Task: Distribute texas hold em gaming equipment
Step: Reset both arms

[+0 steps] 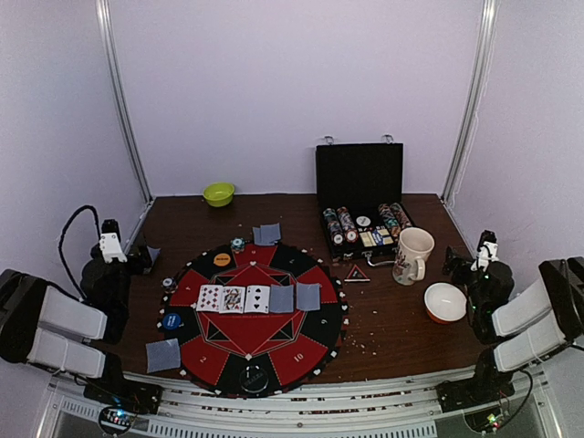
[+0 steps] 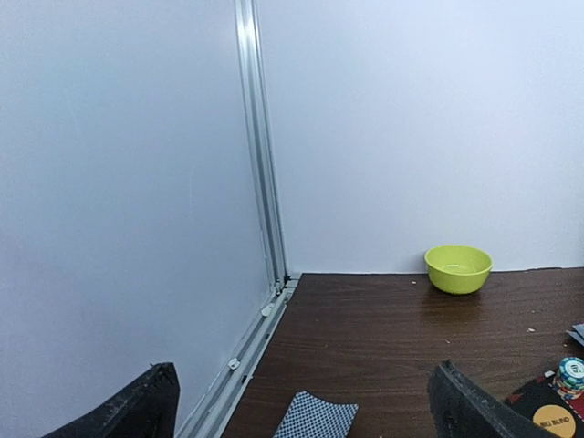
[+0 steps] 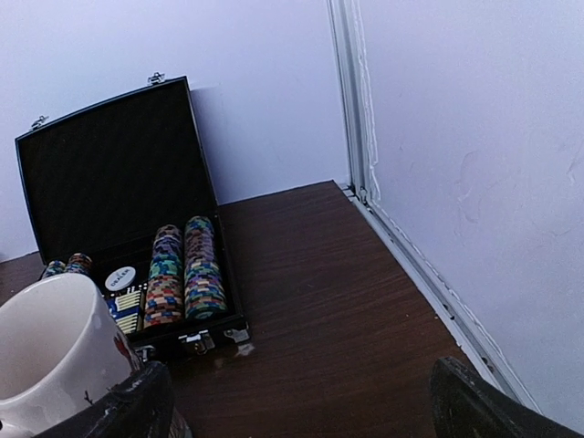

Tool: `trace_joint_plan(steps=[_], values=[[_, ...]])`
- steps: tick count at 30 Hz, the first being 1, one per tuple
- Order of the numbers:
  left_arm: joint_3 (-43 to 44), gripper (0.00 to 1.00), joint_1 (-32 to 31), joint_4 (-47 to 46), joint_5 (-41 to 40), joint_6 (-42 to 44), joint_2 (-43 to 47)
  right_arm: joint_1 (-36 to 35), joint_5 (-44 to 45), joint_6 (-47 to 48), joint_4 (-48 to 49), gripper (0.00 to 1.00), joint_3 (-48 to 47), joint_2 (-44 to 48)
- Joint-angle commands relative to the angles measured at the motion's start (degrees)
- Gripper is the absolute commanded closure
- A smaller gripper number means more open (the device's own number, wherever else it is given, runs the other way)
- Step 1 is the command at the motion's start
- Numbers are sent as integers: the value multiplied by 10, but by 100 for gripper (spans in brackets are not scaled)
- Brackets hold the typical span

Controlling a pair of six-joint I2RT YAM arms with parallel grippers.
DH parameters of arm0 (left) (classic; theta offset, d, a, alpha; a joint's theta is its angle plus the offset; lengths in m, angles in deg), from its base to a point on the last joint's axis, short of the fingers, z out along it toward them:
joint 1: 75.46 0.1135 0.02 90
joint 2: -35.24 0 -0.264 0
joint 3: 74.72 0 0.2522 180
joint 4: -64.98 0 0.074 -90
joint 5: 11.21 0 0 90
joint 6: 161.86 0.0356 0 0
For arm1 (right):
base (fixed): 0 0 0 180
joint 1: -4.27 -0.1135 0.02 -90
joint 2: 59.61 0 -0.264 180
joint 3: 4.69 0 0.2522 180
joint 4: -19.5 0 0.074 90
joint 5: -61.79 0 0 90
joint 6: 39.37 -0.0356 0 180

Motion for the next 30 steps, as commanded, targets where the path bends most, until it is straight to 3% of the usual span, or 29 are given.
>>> trace_joint_plan(steps=[1,4,6,12,16,30], values=[[-15,2,-27,-58,-12,27,-31,6,-55,18,78,0,-34,-43],[-51,2,-29,-258,-27,36,-151,7,-67,23,114,0,-43,-100],[-48,2,-29,-300,-10,45,-206,8,-74,24,147,0,-48,-135],[-9,2,-31,-228,-25,46,-197,11,-73,22,97,0,-74,-131],[58,2,-30,-78,-27,42,-184,10,-73,27,58,0,-86,-124],[81,2,-8,-42,-4,20,-180,7,-70,30,54,0,-89,-126]])
